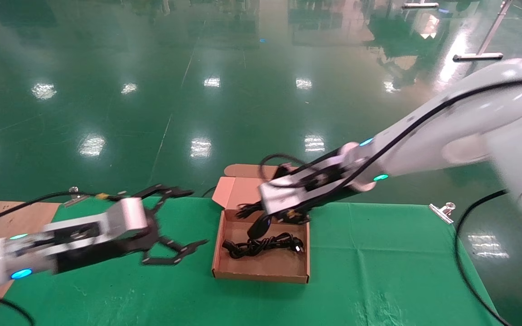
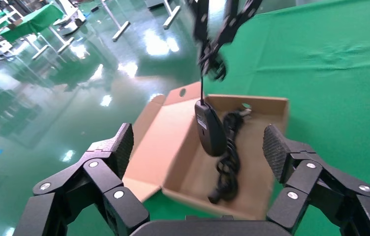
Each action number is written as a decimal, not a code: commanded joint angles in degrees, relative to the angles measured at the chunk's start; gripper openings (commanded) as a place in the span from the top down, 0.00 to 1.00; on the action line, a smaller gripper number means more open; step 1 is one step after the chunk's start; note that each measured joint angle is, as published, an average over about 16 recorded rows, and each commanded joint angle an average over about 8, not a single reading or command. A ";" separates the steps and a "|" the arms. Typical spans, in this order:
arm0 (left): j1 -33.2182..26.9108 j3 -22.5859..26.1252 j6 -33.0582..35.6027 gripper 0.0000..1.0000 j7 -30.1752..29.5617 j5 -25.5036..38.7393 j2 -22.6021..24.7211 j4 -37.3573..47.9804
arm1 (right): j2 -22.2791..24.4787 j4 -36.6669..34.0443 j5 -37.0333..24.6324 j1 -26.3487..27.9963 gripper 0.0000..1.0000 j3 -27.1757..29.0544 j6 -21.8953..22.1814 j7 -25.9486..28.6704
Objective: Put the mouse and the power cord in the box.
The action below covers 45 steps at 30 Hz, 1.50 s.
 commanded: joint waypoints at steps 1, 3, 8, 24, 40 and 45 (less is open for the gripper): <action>0.59 -0.64 3.11 0.00 0.57 -1.21 -2.28 0.26 | -0.33 4.59 0.71 -2.26 1.00 -1.91 1.52 2.19; 1.60 -1.49 5.42 0.00 0.64 -2.94 -3.75 1.32 | -0.35 8.06 1.81 -4.01 1.00 -5.19 4.57 4.25; 3.25 -3.04 9.29 0.00 1.45 -5.90 -5.87 4.77 | -0.28 12.94 4.56 -7.39 1.00 -12.70 14.87 7.53; 1.03 -2.96 13.73 0.00 5.07 -5.65 -4.50 13.96 | 0.06 9.28 9.24 -14.37 0.47 -27.52 33.15 9.50; 0.76 -3.01 14.30 0.00 5.23 -5.62 -4.39 14.70 | 0.19 8.81 10.39 -15.11 0.00 -28.56 33.81 9.69; 1.34 -3.90 14.32 0.00 3.09 -5.59 -4.83 12.33 | 1.73 10.27 12.03 -16.05 0.00 -26.52 32.02 10.80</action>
